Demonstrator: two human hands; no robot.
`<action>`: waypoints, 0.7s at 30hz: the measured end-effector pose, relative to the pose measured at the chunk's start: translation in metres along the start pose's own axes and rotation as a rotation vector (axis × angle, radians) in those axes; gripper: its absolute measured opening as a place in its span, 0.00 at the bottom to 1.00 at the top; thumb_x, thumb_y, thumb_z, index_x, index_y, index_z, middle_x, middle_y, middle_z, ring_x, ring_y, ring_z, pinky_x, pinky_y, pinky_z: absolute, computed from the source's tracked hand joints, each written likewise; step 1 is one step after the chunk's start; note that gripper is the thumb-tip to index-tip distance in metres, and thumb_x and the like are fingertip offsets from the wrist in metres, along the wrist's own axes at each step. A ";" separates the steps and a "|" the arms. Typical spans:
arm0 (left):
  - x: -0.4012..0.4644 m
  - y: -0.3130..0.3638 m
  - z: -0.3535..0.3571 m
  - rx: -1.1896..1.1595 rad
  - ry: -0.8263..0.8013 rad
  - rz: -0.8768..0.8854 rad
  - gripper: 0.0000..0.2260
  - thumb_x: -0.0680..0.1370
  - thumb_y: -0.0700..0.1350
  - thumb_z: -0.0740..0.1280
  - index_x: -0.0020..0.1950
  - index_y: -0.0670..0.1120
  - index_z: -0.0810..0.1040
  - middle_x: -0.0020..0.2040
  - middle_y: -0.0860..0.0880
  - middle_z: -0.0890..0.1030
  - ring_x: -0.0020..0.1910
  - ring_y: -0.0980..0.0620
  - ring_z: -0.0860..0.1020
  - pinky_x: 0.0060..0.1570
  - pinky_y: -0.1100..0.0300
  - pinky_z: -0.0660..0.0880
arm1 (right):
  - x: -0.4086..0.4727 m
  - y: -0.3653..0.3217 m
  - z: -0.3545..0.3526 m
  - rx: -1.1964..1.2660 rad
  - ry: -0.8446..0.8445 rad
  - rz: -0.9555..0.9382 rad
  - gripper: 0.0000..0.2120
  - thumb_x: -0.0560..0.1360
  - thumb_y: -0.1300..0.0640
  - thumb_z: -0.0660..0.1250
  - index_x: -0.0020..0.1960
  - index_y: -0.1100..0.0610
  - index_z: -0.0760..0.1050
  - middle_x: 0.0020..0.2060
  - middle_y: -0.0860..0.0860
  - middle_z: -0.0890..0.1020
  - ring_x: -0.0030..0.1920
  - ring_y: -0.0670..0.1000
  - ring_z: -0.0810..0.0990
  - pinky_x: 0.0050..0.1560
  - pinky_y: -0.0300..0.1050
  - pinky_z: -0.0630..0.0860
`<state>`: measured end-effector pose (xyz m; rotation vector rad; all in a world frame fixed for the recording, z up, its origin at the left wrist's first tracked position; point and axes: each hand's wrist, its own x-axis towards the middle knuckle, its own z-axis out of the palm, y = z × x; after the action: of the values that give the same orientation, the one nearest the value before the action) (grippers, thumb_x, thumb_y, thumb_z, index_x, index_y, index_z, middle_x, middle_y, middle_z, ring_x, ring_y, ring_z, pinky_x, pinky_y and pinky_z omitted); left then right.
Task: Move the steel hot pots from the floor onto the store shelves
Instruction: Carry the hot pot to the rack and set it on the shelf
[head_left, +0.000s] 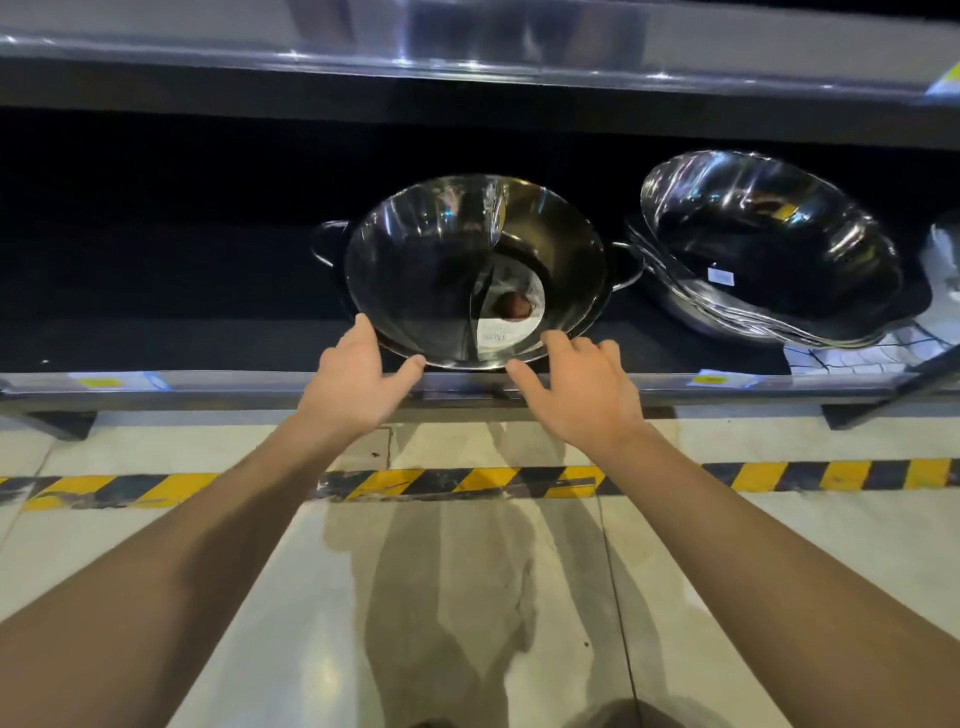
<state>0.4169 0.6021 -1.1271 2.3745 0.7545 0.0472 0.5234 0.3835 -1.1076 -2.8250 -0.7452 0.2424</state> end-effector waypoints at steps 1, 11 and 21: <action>0.002 -0.001 0.001 0.023 -0.016 -0.023 0.23 0.76 0.61 0.65 0.64 0.48 0.67 0.62 0.45 0.77 0.61 0.40 0.75 0.58 0.39 0.75 | 0.005 0.000 0.001 -0.005 -0.026 0.002 0.28 0.80 0.35 0.55 0.69 0.56 0.69 0.60 0.58 0.78 0.63 0.62 0.69 0.53 0.57 0.73; -0.009 0.021 -0.021 0.262 -0.038 -0.011 0.22 0.78 0.59 0.63 0.68 0.49 0.70 0.61 0.46 0.74 0.56 0.43 0.76 0.53 0.46 0.76 | 0.007 0.006 -0.017 -0.014 -0.066 -0.040 0.25 0.81 0.40 0.59 0.72 0.54 0.68 0.63 0.58 0.75 0.63 0.64 0.71 0.52 0.57 0.74; -0.060 0.110 -0.127 0.334 -0.127 -0.022 0.21 0.75 0.59 0.64 0.65 0.50 0.73 0.54 0.48 0.74 0.48 0.45 0.78 0.50 0.45 0.79 | -0.026 -0.010 -0.143 -0.056 -0.183 -0.154 0.21 0.79 0.41 0.61 0.64 0.54 0.74 0.54 0.55 0.77 0.59 0.61 0.75 0.51 0.55 0.77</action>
<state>0.3955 0.5732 -0.9523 2.6513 0.7768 -0.2549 0.5261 0.3561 -0.9643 -2.8056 -1.0175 0.4655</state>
